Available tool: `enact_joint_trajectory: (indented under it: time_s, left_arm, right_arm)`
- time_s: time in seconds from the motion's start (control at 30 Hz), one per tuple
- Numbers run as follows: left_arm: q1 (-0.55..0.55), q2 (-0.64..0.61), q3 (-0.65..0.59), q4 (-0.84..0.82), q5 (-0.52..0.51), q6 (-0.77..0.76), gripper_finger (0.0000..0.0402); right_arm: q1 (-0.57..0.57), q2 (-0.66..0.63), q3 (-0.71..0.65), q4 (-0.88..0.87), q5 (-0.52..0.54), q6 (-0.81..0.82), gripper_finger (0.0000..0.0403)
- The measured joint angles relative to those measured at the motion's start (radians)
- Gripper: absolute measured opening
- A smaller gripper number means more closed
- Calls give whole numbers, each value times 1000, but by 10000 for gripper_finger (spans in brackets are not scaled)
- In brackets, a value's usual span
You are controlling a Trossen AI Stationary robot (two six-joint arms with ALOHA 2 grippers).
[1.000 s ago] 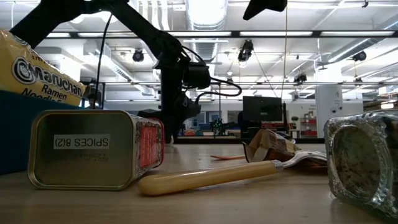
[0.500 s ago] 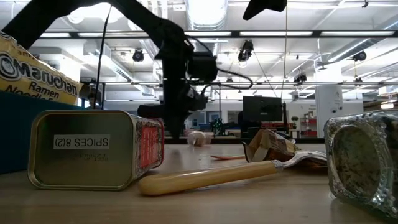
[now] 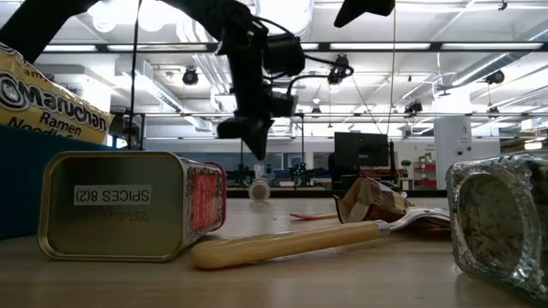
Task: Pick & Place Food Item
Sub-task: Put the brown seasoning bottle into the yellow bin
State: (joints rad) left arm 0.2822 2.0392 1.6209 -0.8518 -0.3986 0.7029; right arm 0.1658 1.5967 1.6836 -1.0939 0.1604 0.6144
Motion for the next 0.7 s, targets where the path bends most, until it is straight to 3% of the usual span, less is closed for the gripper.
enact_joint_trajectory:
  time_s: [0.1,0.27,0.4,0.53,0.7]
  left_arm:
    - [20,4,-5,-30,-20,117,83]
    - [68,19,-8,-39,-17,161,168]
    - [99,19,-32,-30,-12,343,222]
    - [101,19,-66,-30,48,493,254]
    - [87,20,-102,-18,134,614,264]
  right_arm:
    - [0,0,0,-1,0,2,255]
    - [13,0,0,-2,-1,4,255]
    - [16,0,0,-2,-2,4,255]
    - [17,0,0,-2,-2,4,255]
    - [23,0,0,-2,-2,4,255]
